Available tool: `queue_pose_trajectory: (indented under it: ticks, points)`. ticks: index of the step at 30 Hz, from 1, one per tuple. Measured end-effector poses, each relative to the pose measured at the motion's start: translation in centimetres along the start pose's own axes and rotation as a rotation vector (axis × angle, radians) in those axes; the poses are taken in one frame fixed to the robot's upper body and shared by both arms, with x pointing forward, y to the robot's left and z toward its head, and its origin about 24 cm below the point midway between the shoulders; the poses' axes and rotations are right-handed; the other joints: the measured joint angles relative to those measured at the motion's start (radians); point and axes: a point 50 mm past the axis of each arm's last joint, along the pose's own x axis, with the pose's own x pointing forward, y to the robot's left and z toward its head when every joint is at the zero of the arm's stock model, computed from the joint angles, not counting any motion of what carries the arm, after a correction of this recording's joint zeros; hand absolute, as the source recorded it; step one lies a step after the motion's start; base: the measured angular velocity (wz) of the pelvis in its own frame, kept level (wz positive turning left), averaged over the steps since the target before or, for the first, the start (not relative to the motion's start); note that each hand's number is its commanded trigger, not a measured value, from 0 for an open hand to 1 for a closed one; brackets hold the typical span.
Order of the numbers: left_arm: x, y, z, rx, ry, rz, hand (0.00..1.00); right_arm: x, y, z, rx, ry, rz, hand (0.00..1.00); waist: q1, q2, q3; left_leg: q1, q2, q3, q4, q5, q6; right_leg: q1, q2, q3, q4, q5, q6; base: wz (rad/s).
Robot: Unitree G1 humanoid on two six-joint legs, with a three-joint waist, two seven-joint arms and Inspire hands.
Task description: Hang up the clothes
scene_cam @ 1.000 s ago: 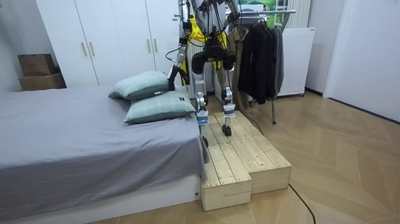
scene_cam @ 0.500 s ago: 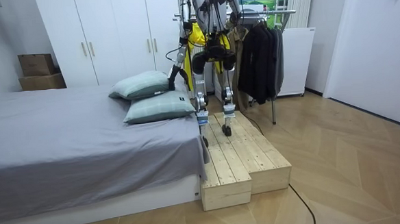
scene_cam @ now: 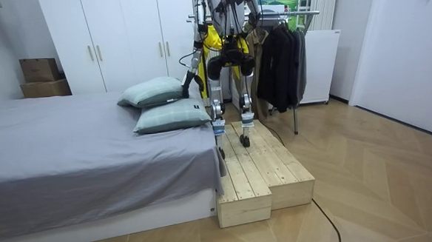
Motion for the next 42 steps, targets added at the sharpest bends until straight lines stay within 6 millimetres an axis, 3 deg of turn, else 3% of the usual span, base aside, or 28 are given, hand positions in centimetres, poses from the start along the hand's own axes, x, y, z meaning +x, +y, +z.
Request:
queue_pose_trajectory:
  ticks: [14,29,42]
  points:
    - [0.0,0.0,0.1,0.003,-0.001,0.004,0.0,-0.1,0.0,-1.0,-0.007,0.011,-0.061,1.0,0.0,0.015,0.0089,0.004,0.0,0.001,0.0,0.0,0.0,0.003,0.0,0.0,0.001,0.0,0.0,0.0]
    - [0.0,-0.2,0.1,-0.004,0.006,0.011,0.0,-0.2,0.3,-2.2,0.0,0.04,-0.101,1.0,-0.001,0.02,-0.0004,0.005,0.0,-0.001,0.001,0.0,0.0,0.006,0.0,-0.001,0.0,0.0,0.0,0.0]
    - [0.0,-0.1,0.0,-0.011,0.011,0.014,0.0,-0.3,0.3,-2.9,0.008,0.072,-0.106,1.0,-0.001,0.019,-0.0012,0.019,0.0,-0.005,0.001,0.0,-0.001,0.023,0.0,-0.003,-0.001,0.0,0.0,0.0]
